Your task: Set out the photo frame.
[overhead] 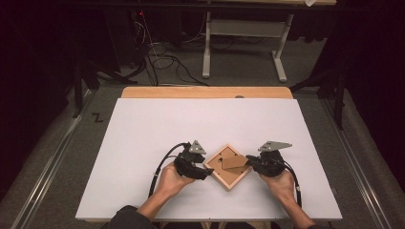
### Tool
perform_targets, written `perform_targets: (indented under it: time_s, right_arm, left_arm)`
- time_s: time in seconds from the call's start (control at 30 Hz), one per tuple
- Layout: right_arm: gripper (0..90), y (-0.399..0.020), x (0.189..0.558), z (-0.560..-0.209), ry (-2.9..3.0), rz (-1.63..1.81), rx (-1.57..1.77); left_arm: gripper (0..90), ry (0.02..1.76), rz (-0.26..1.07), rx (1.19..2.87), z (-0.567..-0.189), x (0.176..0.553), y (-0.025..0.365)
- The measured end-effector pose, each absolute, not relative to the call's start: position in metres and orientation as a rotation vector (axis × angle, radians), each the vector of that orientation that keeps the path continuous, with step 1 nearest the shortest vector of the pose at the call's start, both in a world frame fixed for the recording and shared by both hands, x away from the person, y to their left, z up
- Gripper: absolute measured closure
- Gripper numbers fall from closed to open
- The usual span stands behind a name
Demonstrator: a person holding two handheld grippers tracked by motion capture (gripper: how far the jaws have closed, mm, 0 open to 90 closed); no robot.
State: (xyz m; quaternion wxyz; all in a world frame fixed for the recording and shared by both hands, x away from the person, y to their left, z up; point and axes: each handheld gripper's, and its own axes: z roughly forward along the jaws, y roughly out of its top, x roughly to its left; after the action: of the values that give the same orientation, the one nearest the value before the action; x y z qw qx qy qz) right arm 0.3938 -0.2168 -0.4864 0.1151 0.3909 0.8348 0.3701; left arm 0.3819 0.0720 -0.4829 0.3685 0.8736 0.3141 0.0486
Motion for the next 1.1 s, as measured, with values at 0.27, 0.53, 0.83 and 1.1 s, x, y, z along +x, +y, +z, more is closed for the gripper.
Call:
perform_targets:
  time_s: [0.27, 0.53, 0.83, 1.1]
  right_arm:
    - [82.5, -0.219, 0.397, -0.487, 2.450, 1.100, 1.148]
    - [82.5, -0.222, 0.400, -0.488, 2.452, 1.120, 1.174]
    - [82.5, -0.224, 0.402, -0.488, 2.457, 1.135, 1.188]
    - [82.6, -0.227, 0.405, -0.488, 2.458, 1.140, 1.203]
  left_arm:
    - [39.2, 0.788, 0.139, 2.296, -0.488, 0.381, 0.067]
    - [39.4, 0.797, 0.139, 2.294, -0.491, 0.381, 0.069]
    - [39.2, 0.796, 0.162, 2.336, -0.499, 0.381, 0.063]
    - [39.8, 0.803, 0.191, 2.351, -0.504, 0.382, 0.060]
